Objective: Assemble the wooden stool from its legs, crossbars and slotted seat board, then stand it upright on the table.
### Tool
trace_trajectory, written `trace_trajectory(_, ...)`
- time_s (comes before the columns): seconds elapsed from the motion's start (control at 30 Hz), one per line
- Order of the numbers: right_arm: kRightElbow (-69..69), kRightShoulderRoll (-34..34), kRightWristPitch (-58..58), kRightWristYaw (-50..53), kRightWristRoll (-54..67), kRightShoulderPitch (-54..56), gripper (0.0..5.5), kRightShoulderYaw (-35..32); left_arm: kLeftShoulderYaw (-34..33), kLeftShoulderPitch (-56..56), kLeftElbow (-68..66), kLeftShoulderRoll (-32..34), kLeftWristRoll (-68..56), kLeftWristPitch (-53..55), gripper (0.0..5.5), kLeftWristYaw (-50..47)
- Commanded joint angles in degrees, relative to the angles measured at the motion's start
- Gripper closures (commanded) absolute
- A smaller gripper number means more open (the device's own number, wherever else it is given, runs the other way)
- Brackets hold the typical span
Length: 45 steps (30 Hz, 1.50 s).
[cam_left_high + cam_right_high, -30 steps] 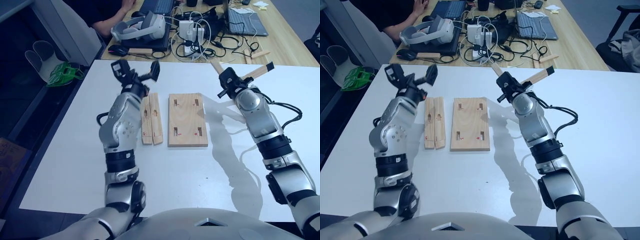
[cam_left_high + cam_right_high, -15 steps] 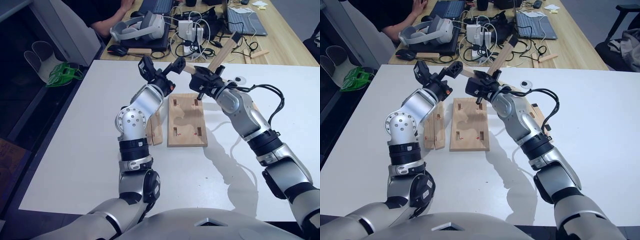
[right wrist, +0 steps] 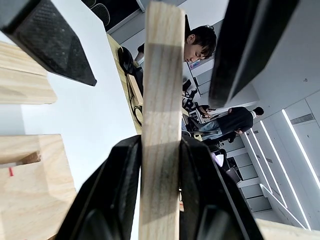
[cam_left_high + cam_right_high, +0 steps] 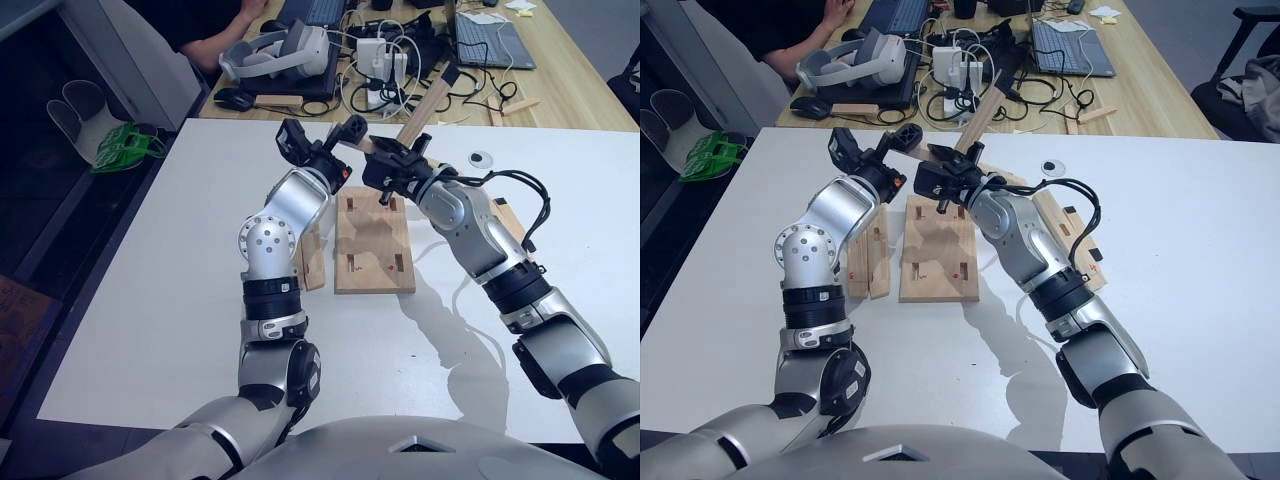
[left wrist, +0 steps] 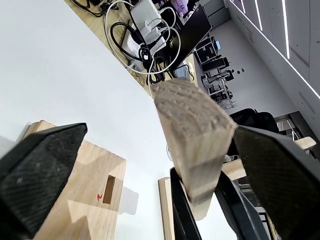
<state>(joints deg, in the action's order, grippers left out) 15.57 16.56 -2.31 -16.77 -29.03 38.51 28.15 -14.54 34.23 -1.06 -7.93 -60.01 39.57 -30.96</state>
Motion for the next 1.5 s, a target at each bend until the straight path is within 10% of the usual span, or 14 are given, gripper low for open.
trace_trajectory(0.03,-1.0,-0.2,0.9,-1.0,-1.0,0.7,4.48,-0.1,0.9,6.2,-0.2,-7.0,-1.4,-2.0,0.10,-1.3)
trace_trajectory(0.83,-1.2,-0.9,1.0,-1.2,-1.6,-0.3,4.48,-0.9,4.2,4.7,-0.4,-4.6,-1.9,-5.7,3.94,-1.4)
trace_trajectory(1.3,1.2,0.2,4.7,-0.8,-4.7,-0.3,4.48,0.5,3.5,5.6,-0.2,-4.7,-1.6,-8.4,4.07,-2.0)
trace_trajectory(1.5,0.3,0.4,6.7,-1.6,-4.6,-0.7,3.24,0.4,2.3,6.3,-0.5,-4.4,-0.7,-11.8,4.48,-3.1)
